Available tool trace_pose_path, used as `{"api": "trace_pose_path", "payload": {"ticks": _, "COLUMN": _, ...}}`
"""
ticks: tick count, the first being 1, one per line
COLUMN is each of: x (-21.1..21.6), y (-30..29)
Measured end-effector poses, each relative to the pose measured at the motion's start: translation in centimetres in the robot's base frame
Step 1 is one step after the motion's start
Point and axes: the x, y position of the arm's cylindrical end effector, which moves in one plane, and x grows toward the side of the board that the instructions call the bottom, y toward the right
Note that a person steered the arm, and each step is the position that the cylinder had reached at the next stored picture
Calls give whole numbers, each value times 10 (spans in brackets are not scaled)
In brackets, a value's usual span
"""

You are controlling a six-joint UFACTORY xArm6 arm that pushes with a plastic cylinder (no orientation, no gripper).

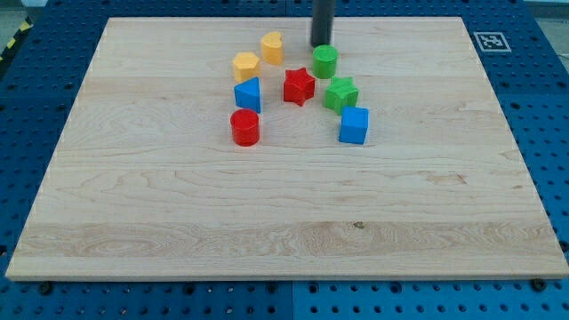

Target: Push the green circle towards the right side of the board

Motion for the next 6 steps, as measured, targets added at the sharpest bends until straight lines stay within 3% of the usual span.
{"api": "trace_pose_path", "payload": {"ticks": 4, "x": 44, "y": -5}}
{"api": "trace_pose_path", "payload": {"ticks": 6, "x": 54, "y": 33}}
